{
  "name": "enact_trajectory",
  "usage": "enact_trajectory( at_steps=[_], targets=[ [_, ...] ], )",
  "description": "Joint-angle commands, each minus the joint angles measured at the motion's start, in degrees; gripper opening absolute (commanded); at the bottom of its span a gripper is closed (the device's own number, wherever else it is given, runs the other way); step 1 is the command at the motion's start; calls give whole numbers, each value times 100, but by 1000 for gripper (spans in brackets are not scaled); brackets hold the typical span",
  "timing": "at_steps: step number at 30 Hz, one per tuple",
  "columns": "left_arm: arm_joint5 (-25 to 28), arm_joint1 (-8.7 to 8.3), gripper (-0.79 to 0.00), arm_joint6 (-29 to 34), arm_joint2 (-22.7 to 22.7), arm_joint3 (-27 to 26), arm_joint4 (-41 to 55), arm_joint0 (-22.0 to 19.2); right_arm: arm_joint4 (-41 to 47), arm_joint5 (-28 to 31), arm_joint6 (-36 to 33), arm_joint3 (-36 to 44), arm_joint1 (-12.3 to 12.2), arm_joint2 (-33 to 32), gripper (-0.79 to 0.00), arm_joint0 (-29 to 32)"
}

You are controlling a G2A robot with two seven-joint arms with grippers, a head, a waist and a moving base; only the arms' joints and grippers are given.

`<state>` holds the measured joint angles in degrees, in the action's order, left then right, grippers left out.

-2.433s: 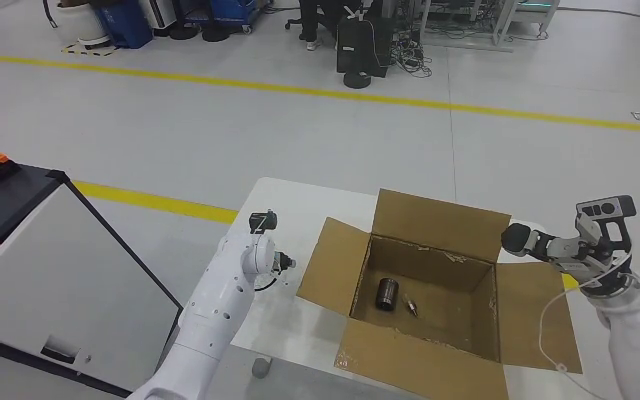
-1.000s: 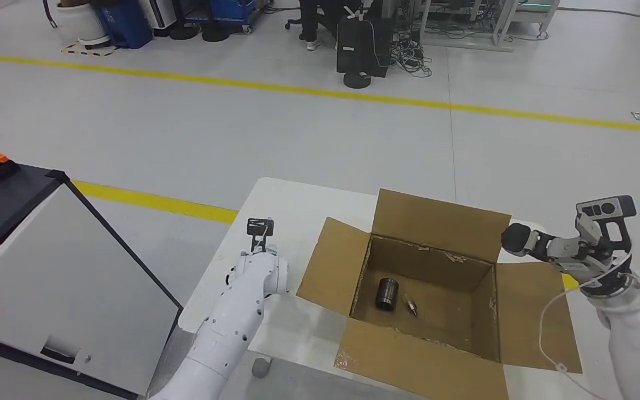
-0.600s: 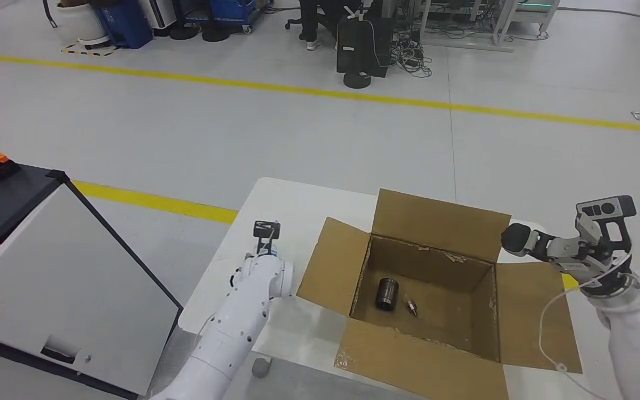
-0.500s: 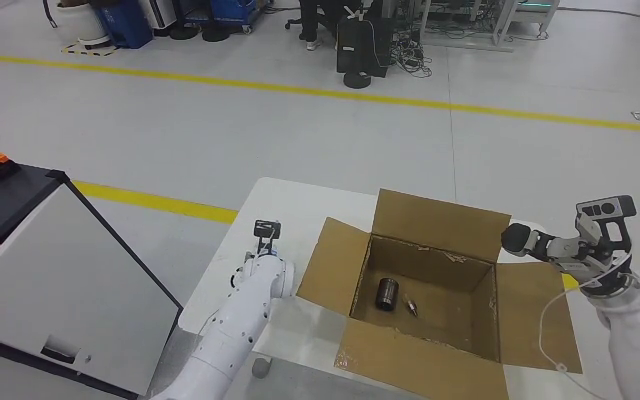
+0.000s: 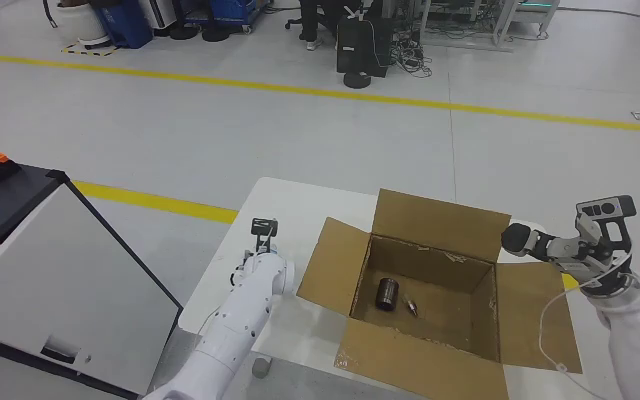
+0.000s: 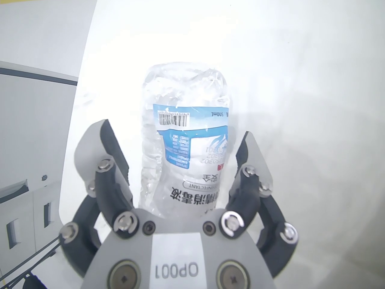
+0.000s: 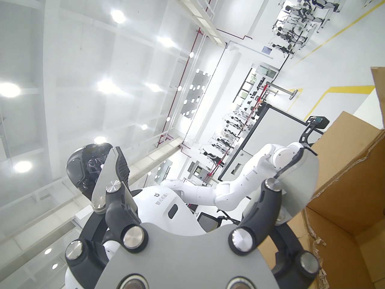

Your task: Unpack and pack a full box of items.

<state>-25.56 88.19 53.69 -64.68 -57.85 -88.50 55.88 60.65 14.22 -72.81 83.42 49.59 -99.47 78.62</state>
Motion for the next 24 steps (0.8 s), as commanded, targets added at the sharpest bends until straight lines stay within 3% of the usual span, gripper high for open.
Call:
enact_trajectory(
  at_steps=[1,12,24],
  targets=[
    [30,3,-785,30,-10,16,-15,-8,0,0,0,0,0,0,0,0],
    [-4,24,-785,46,-152,-53,76,-8,0,0,0,0,0,0,0,0],
    [-84,-30,-785,134,-491,-867,43,286,0,0,0,0,0,0,0,0]
  ],
)
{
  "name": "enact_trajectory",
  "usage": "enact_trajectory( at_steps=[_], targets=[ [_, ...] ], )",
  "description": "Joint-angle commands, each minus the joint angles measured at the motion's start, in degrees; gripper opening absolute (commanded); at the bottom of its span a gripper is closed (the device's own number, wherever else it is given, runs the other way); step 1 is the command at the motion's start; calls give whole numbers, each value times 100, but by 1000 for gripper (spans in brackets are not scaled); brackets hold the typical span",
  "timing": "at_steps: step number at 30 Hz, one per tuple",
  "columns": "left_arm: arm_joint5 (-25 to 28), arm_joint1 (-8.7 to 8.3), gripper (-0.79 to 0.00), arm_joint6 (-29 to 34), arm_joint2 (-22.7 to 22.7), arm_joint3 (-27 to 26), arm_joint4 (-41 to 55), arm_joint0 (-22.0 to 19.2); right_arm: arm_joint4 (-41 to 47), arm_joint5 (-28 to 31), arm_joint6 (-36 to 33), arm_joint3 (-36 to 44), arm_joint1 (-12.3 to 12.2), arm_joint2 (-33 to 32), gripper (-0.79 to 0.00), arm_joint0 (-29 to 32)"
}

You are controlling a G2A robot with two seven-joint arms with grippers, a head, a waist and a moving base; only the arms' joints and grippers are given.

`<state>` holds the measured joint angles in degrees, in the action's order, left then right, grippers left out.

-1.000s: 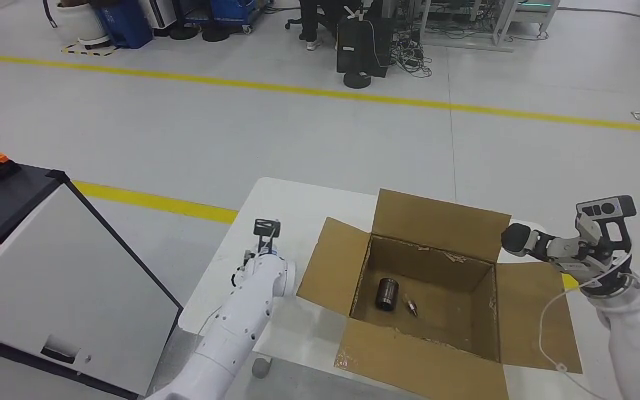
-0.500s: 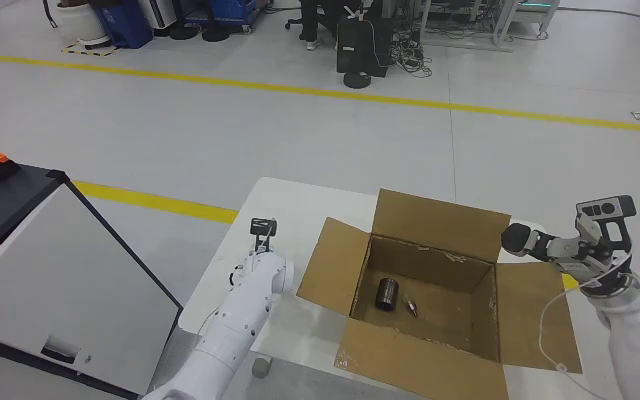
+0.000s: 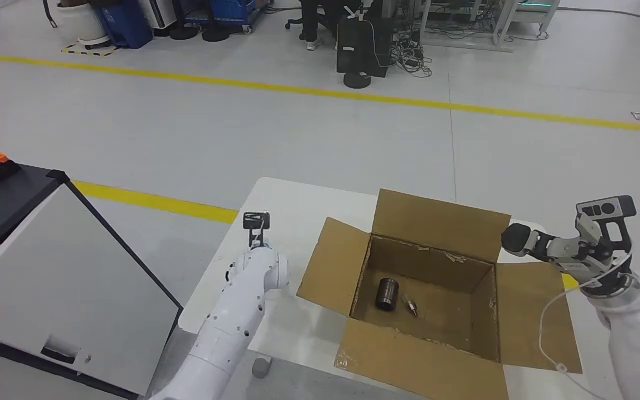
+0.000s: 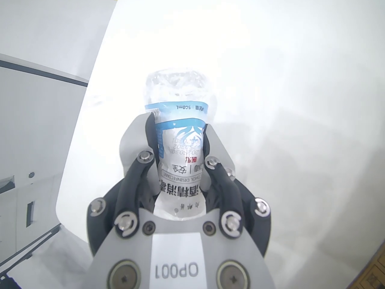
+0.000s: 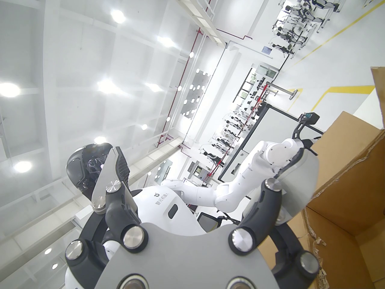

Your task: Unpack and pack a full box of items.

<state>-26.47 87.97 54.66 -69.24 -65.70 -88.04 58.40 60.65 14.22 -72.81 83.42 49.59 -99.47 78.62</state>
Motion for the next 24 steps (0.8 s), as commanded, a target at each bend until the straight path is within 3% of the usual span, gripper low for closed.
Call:
enact_trajectory(
  at_steps=[1,12,19,24],
  targets=[
    [19,-14,-785,78,-71,-168,-3,63,0,0,0,0,0,0,0,0],
    [269,-104,-785,695,-456,-1406,-33,611,0,0,0,0,0,0,0,0],
    [344,-102,-785,1122,-492,-917,-161,393,0,0,0,0,0,0,0,0],
    [323,-87,-785,1137,-507,-1023,-84,350,0,0,0,0,0,0,0,0]
  ],
)
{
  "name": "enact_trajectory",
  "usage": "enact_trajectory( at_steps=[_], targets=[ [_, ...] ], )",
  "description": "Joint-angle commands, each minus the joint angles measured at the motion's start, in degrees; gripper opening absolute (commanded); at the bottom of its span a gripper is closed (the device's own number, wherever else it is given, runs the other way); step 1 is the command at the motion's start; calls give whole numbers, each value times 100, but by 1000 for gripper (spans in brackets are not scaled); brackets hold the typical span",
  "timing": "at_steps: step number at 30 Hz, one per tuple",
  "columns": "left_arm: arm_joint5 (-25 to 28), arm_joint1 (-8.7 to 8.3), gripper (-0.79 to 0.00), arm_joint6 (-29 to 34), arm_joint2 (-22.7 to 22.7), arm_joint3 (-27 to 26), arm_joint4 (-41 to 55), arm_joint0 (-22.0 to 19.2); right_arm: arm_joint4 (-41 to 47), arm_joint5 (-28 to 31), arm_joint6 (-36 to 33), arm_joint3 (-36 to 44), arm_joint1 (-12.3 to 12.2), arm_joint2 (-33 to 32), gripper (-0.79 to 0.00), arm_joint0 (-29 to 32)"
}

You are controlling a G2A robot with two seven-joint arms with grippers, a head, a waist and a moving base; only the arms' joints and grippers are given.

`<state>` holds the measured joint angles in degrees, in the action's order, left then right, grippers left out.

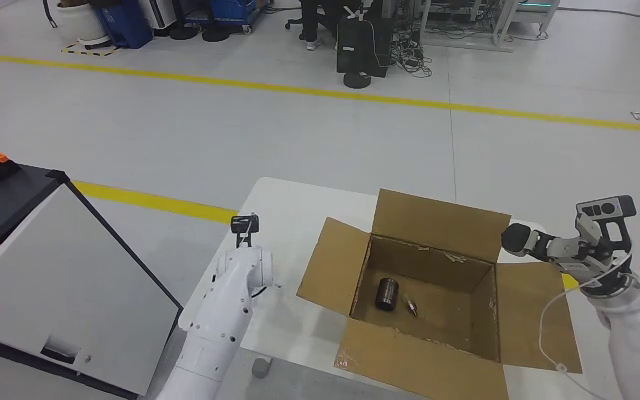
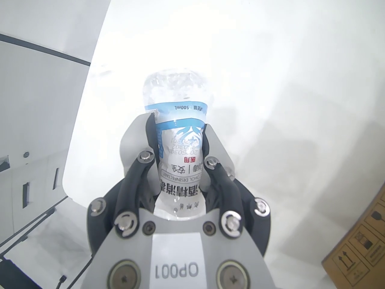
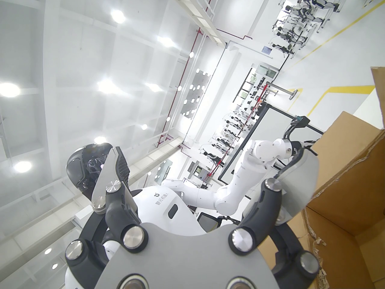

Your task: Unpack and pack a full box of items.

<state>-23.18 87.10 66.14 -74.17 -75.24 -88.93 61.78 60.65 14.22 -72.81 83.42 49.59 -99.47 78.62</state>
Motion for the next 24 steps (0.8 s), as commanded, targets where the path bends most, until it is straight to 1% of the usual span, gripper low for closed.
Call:
enact_trajectory(
  at_steps=[1,4,7,9,11,15,18,20,24],
  targets=[
    [0,-2,-785,-25,-25,-140,8,39,0,0,0,0,0,0,0,0],
    [67,-10,-785,-103,-61,-516,50,194,0,0,0,0,0,0,0,0],
    [152,-22,-785,-221,-99,-1046,113,445,0,0,0,0,0,0,0,0],
    [249,-32,-785,-317,-145,-1468,232,663,0,0,0,0,0,0,0,0],
    [336,-39,-785,-570,-237,-1969,497,918,0,0,0,0,0,0,0,0],
    [609,-73,-785,-914,-316,-2679,624,1369,0,0,0,0,0,0,0,0],
    [756,-89,-785,-1102,-330,-3034,725,1619,0,0,0,0,0,0,0,0],
    [813,-97,-785,-1175,-334,-3173,761,1724,0,0,0,0,0,0,0,0],
    [866,-103,-785,-1272,-307,-3256,737,1792,0,0,0,0,0,0,0,0]
  ],
)
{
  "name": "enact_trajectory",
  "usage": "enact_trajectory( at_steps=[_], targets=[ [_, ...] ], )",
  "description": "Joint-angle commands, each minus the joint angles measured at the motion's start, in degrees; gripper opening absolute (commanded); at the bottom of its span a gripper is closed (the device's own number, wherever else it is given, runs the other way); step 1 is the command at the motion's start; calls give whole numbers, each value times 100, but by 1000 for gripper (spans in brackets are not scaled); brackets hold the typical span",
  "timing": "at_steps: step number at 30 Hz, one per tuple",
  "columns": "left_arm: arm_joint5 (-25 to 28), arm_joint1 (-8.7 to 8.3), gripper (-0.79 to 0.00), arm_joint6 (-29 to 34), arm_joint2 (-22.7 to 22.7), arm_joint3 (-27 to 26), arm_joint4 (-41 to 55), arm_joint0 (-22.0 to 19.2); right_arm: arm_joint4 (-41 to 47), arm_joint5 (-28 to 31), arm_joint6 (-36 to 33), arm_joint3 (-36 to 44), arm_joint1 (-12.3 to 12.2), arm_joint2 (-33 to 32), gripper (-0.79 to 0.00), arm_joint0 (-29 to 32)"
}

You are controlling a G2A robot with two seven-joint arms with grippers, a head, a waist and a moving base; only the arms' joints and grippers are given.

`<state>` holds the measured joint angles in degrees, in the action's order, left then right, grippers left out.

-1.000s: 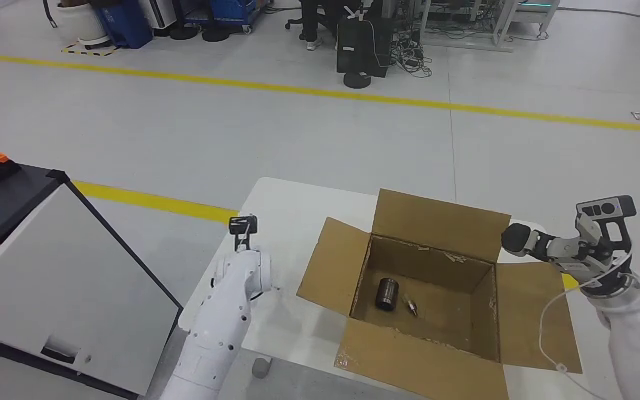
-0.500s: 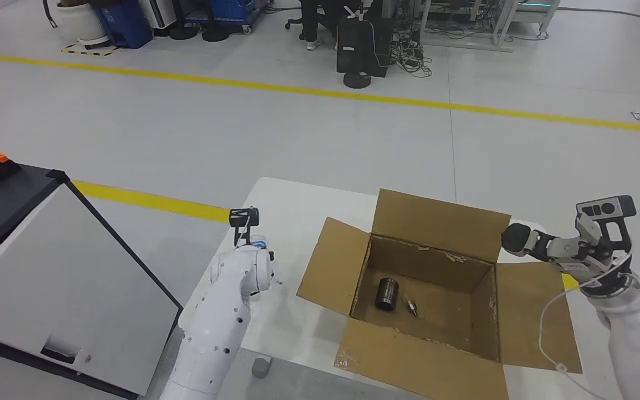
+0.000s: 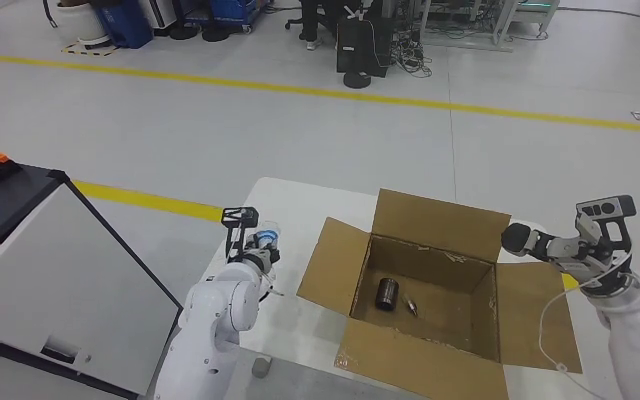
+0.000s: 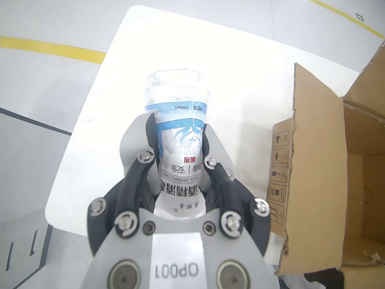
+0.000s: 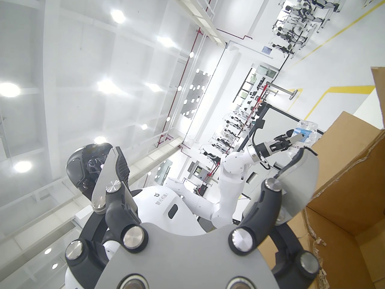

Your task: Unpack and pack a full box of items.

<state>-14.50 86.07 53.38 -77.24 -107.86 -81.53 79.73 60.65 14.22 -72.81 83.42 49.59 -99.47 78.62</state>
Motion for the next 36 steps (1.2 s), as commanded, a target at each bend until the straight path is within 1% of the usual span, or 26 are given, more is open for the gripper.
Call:
enact_trajectory(
  at_steps=[1,26,29,32,36],
  targets=[
    [-2,0,-785,3,0,5,-3,-4,0,0,0,0,0,0,0,0],
    [-2,0,-785,3,0,5,-3,-4,0,0,0,0,0,0,0,0],
    [48,-4,-785,-215,-1,36,27,8,0,0,0,0,0,0,0,0],
    [77,-10,-785,-196,8,6,10,-37,0,0,0,0,0,0,0,0],
    [149,-22,-785,-57,45,-203,-70,-93,0,0,0,0,0,0,0,0]
  ],
)
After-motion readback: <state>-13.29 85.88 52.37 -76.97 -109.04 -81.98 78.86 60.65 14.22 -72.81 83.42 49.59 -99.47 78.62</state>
